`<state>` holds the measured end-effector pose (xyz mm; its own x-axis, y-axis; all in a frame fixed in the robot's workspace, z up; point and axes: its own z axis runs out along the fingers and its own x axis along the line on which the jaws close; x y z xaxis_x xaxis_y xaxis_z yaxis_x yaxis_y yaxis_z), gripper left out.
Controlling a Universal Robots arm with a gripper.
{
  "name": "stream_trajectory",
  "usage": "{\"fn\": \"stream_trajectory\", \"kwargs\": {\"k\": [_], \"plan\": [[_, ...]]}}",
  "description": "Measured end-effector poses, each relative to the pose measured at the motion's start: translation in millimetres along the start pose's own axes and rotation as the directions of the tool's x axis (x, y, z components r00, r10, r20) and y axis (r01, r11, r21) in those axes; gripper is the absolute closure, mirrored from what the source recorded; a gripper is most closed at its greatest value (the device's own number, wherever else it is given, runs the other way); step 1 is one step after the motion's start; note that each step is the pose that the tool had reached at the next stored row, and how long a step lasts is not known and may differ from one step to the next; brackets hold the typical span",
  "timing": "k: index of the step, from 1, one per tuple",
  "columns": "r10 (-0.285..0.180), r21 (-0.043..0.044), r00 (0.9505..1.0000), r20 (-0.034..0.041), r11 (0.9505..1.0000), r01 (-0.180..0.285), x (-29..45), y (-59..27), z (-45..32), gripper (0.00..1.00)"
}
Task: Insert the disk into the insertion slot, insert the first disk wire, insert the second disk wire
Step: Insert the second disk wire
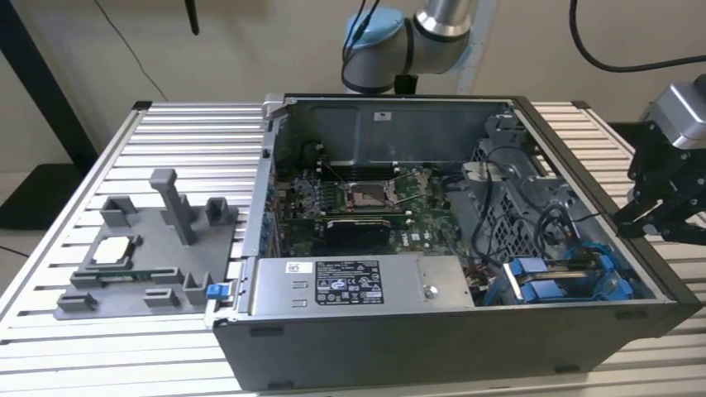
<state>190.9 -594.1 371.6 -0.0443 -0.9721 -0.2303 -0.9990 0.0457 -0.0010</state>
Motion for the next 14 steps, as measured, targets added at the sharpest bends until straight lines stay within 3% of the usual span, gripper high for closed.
{"fn": "stream_trajectory", "kwargs": {"k": [1,10,14], "plan": [[0.000,-0.0001,1.0000,0.0012,1.0000,0.000,0.0,0.0,0.1,1.00],[0.000,-0.0005,0.9999,0.0122,1.0000,0.000,0.1,0.5,0.1,1.00],[0.002,-0.0006,0.9997,0.0235,1.0000,-0.002,-0.1,9.1,-2.5,1.00]]}}
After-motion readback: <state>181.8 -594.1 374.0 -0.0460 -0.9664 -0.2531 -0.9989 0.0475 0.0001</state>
